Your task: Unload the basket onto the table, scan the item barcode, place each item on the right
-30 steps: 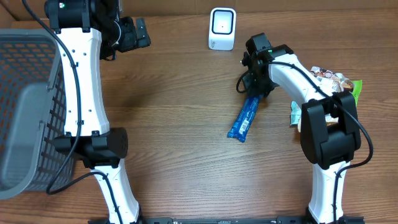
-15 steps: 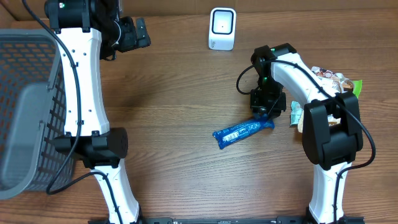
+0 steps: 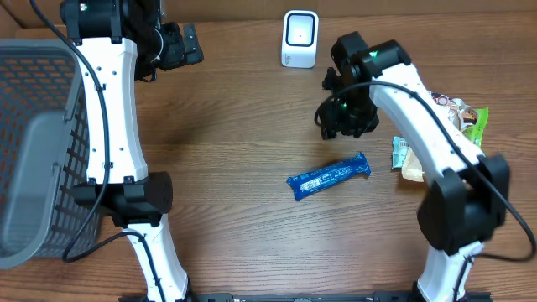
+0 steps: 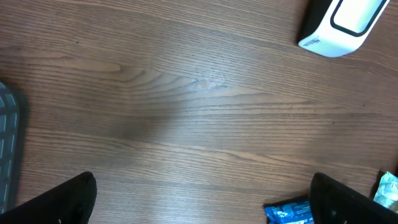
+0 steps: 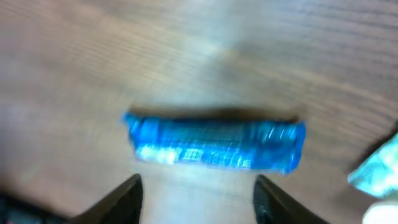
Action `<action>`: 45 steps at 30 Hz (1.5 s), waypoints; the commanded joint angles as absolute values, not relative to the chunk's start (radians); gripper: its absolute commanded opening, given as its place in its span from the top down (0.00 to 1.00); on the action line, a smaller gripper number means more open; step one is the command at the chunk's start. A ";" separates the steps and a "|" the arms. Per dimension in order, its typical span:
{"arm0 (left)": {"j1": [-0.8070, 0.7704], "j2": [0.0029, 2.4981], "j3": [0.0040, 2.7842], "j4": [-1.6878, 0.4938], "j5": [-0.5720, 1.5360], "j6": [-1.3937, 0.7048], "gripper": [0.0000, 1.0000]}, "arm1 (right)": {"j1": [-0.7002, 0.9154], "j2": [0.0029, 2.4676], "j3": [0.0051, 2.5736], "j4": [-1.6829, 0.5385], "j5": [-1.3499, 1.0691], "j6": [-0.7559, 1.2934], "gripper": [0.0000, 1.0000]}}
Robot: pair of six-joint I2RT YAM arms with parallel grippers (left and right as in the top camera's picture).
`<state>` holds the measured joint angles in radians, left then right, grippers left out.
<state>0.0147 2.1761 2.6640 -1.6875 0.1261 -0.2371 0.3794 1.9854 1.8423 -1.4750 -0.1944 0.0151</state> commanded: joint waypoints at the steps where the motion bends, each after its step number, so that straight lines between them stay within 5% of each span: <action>1: 0.011 2.177 2.683 -1.689 0.123 -0.251 0.00 | 0.398 1.970 1.835 -1.507 -0.278 -0.022 0.55; 9: 0.011 2.177 2.683 -1.689 0.123 -0.251 0.00 | 0.522 1.970 1.643 -1.425 -0.332 0.098 0.76; 13: 0.011 2.177 2.683 -1.689 0.123 -0.251 0.01 | 0.597 1.964 1.609 -1.404 -0.255 0.222 0.77; 28: 0.011 2.177 2.683 -1.689 0.123 -0.251 0.00 | 0.761 1.947 1.314 -1.096 0.033 0.390 0.72; 39: 0.011 2.177 2.683 -1.689 0.123 -0.251 0.00 | 0.725 1.947 1.309 -0.775 0.157 0.081 0.64; 45: 0.011 2.177 2.683 -1.689 0.123 -0.251 0.00 | 0.686 1.947 1.388 -0.652 0.202 0.051 0.49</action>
<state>0.0147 2.1761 2.6640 -1.6875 0.1261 -0.2371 0.7097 1.9694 1.3209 -0.6678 0.1566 0.0952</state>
